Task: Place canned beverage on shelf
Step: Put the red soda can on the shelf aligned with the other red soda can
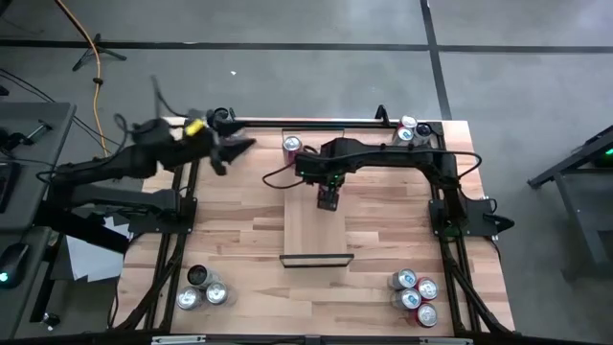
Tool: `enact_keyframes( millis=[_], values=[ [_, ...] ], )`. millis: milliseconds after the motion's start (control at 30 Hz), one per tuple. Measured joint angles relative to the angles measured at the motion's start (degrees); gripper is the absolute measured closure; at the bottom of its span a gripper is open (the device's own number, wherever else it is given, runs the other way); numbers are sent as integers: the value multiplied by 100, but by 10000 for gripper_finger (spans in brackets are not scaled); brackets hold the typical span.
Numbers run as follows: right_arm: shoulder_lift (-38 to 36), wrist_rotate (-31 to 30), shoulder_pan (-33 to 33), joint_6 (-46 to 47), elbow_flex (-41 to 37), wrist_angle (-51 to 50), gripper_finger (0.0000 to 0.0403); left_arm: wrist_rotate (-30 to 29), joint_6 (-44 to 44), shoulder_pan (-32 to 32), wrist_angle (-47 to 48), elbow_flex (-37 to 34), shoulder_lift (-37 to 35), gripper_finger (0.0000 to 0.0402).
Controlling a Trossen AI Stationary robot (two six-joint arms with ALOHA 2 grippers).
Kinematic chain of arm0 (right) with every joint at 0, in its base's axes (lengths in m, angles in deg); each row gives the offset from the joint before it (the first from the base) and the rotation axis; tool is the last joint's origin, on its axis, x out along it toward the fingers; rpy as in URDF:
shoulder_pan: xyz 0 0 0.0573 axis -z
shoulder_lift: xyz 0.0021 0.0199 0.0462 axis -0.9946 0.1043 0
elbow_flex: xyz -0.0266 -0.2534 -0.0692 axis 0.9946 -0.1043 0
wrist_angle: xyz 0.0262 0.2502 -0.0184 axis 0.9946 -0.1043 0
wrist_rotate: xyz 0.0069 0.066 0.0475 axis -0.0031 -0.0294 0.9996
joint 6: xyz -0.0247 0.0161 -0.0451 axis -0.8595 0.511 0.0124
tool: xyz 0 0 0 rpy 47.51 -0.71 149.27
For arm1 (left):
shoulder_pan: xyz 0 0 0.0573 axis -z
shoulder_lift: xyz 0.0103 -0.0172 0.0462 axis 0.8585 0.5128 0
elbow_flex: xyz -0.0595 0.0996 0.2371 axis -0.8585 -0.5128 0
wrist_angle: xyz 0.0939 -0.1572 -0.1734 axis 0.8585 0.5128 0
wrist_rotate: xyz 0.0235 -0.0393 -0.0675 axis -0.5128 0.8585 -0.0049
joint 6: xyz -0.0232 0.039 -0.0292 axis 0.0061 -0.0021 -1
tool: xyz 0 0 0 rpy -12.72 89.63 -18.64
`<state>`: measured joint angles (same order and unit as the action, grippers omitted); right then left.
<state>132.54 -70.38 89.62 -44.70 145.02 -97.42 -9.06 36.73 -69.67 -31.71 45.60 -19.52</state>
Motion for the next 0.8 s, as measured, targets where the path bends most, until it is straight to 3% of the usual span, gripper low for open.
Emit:
enact_keyframes(
  millis=[267, 467, 800],
  values=[
    [0, 4, -3, -48, -2, 161, 114, -339, 65, 0, -28, 43, -574, 131],
    [22, 66, -9, -187, -17, 104, 20, -354, 65, 0, 96, 43, -567, 131],
    [-206, 240, 58, -725, -19, -444, 31, -352, 68, 0, 153, 43, -457, 131]
  ],
)
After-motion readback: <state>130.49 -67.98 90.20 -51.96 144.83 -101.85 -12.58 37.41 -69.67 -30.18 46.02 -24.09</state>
